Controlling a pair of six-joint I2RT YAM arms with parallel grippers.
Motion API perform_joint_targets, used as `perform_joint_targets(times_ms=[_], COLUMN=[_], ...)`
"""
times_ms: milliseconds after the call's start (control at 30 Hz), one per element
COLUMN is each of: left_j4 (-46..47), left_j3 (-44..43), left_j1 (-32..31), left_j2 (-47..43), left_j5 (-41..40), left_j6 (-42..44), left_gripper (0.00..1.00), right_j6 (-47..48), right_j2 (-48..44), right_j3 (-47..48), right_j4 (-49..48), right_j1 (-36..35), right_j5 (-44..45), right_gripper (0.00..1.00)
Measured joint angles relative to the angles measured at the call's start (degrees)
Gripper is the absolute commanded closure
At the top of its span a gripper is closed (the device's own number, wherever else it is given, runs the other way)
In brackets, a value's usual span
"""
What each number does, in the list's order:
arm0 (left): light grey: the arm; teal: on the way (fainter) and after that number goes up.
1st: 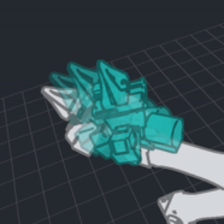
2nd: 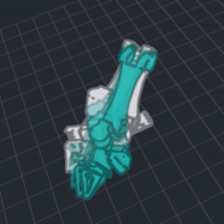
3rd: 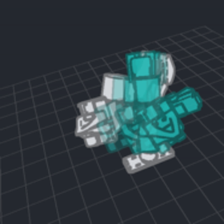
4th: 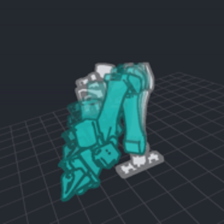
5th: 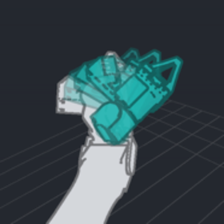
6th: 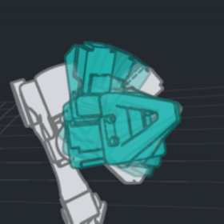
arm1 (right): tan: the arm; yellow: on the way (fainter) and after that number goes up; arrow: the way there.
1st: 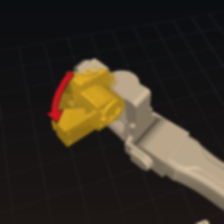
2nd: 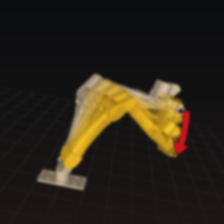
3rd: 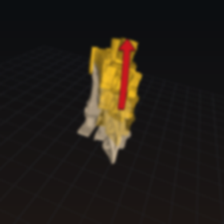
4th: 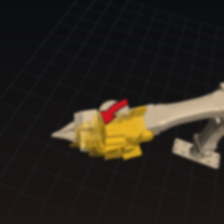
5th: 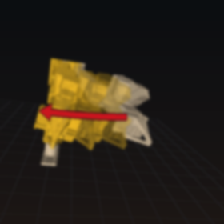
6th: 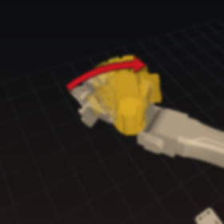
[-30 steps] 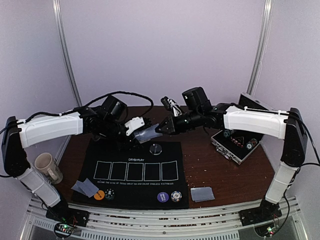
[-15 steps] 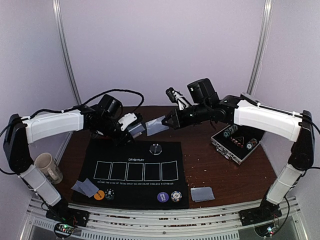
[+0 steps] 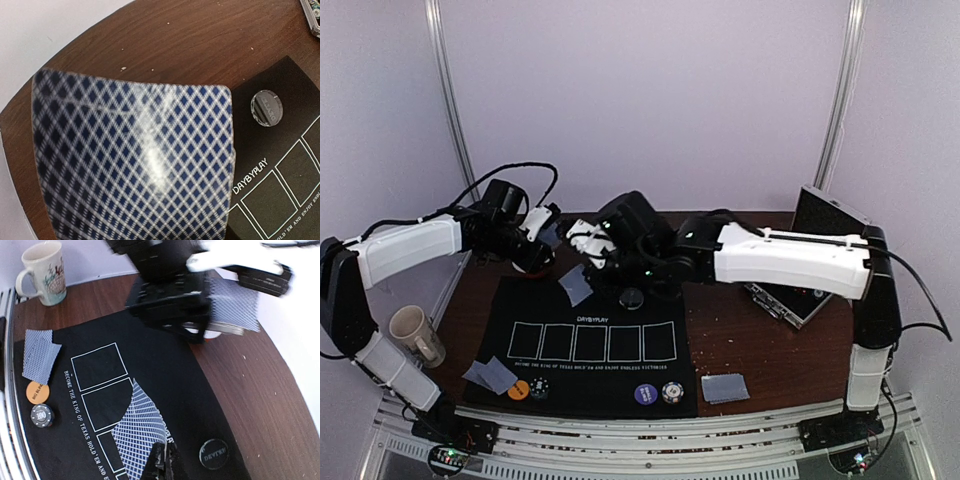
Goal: Distribute texas hold em gaming equipment
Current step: Flop the poker card in the community card area.
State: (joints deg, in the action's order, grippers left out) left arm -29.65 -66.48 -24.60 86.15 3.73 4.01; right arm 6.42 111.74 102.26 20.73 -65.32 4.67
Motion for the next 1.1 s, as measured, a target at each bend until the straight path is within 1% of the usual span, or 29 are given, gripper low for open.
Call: perform_joint_targets(times_ms=[100, 300, 400, 567, 667, 900, 1100], left_j4=[-0.04, -0.02, 0.0, 0.11, 0.11, 0.13, 0.15], left_j3=[0.35, 1.18, 1.9, 2.23, 2.32, 2.36, 2.38], left_j1=[1.01, 4.26, 5.77, 6.01, 6.03, 6.05, 6.08], left_j2=[-0.39, -1.25, -2.56, -3.65, -3.8, -4.02, -4.09], left_j5=[-0.55, -1.18, -1.55, -1.64, -1.68, -1.62, -1.57], left_j6=[-0.68, -1.55, -1.99, -2.19, -2.25, -2.25, -2.25], left_gripper=[0.55, 0.55, 0.55, 0.55, 0.55, 0.55, 0.55], right_j6=[7.89, 18.84, 22.56, 28.41, 32.5, 41.94, 44.92], right_j2=[7.61, 17.9, 23.47, 32.04, 34.29, 38.23, 42.36], right_j3=[4.76, 9.03, 12.76, 21.07, 22.77, 24.15, 24.09], right_j4=[-1.14, -6.93, -11.52, -18.12, -21.31, -26.99, -25.46], right_j1=[-4.2, -9.75, -10.23, -9.81, -9.7, -10.38, -11.82], right_j5=[4.76, 11.34, 15.67, 22.93, 25.77, 29.05, 28.02], right_gripper=[1.0, 1.0, 1.0, 1.0, 1.0, 1.0, 1.0])
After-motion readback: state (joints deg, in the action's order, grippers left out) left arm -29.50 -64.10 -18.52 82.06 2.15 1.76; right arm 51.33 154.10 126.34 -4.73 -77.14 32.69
